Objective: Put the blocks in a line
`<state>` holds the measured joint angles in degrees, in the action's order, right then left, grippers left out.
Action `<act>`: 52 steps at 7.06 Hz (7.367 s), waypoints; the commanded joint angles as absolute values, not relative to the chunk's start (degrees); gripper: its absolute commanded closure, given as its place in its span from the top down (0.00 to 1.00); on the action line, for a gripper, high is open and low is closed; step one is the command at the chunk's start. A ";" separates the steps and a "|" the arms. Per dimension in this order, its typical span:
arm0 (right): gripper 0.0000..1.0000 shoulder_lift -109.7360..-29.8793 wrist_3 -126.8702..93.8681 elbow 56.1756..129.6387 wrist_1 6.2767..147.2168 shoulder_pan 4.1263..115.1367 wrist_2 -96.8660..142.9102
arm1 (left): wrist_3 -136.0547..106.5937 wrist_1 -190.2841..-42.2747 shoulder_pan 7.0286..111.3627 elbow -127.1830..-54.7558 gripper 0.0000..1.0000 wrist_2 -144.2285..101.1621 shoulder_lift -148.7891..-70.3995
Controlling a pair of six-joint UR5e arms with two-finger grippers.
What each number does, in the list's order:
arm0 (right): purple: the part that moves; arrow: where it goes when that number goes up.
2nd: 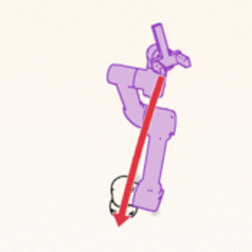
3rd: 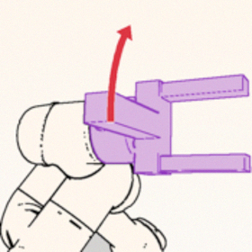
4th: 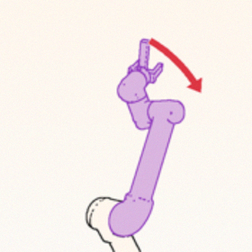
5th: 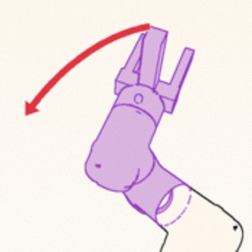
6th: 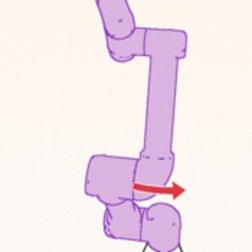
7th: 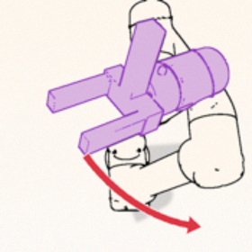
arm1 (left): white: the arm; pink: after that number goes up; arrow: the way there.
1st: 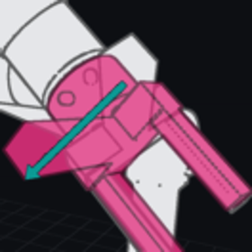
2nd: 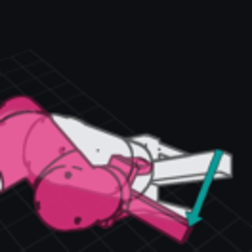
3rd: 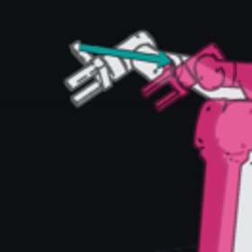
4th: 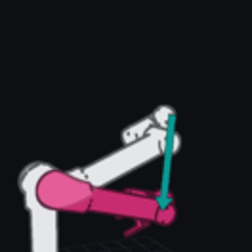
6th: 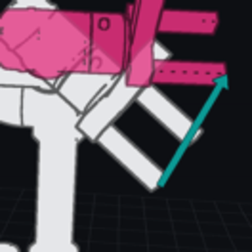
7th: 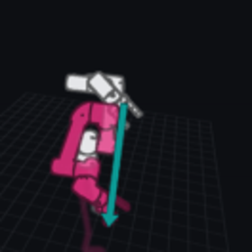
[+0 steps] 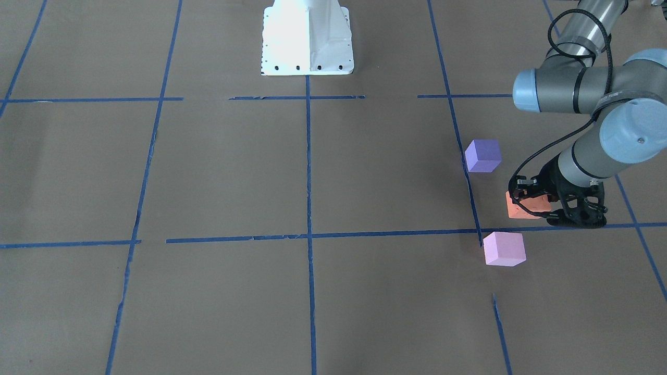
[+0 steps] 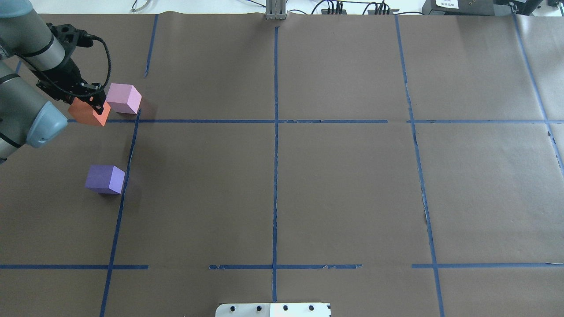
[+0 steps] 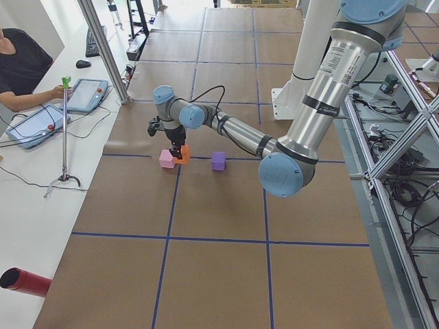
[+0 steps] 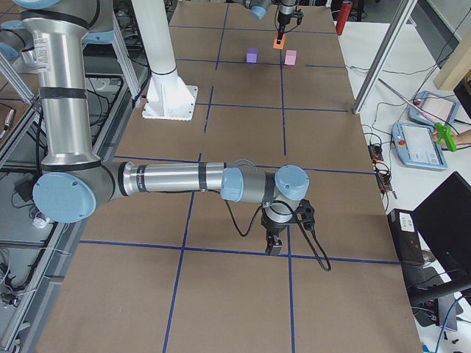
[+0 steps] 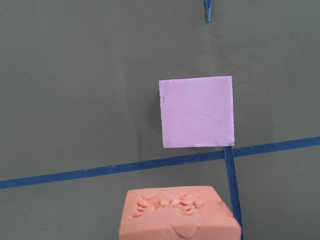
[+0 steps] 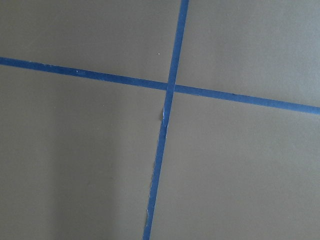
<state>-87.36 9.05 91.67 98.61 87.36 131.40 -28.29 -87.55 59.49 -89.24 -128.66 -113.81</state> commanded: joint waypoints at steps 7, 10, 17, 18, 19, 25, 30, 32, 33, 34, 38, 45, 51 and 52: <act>1.00 -87.36 9.05 91.67 98.61 87.36 131.40 | -30.15 -93.43 57.74 -83.24 0.00 -132.44 -113.82; 1.00 -87.36 9.14 91.67 98.61 87.36 131.40 | -30.85 -93.60 56.87 -83.23 0.00 -134.03 -113.64; 1.00 -87.36 9.05 91.67 98.61 87.36 131.40 | -31.29 -95.27 55.72 -82.44 0.00 -135.79 -113.20; 1.00 -87.36 9.14 91.67 98.61 87.36 131.40 | -31.29 -95.27 55.72 -82.44 0.00 -135.79 -113.12; 1.00 -87.36 9.05 91.67 98.61 87.36 131.40 | -31.29 -95.36 55.72 -82.35 0.14 -135.79 -113.12; 1.00 -87.36 9.05 91.67 98.61 87.36 131.40 | -31.73 -96.50 55.72 -82.18 1.00 -135.79 -113.03; 1.00 -87.36 9.14 91.67 98.61 87.36 131.40 | -30.16 -88.38 60.29 -90.67 1.00 -138.96 -113.20; 1.00 -87.36 9.05 91.67 98.61 87.36 131.40 | -21.50 -82.12 65.45 -94.47 1.00 -138.43 -113.20; 1.00 -87.36 9.05 91.67 98.61 87.36 131.40 | -12.05 -80.78 69.74 -95.70 1.00 -135.21 -112.33; 1.00 -87.36 9.05 91.67 98.61 87.36 131.40 | -2.12 -79.73 73.35 -97.10 1.00 -132.48 -108.76; 1.00 -87.36 9.14 91.67 98.61 87.36 131.40 | 28.20 -92.82 93.74 -89.78 1.00 -131.40 -90.74; 1.00 -87.36 9.05 91.67 98.61 87.36 131.40 | 14.08 -95.31 94.39 -91.82 1.00 -131.57 -87.27; 1.00 -87.36 9.05 91.67 98.61 87.36 131.40 | 14.50 -87.19 94.39 -90.97 1.00 -131.75 -90.53; 1.00 -87.36 9.05 91.76 98.61 87.36 131.40 | 14.50 -87.01 94.39 -90.97 1.00 -131.66 -90.53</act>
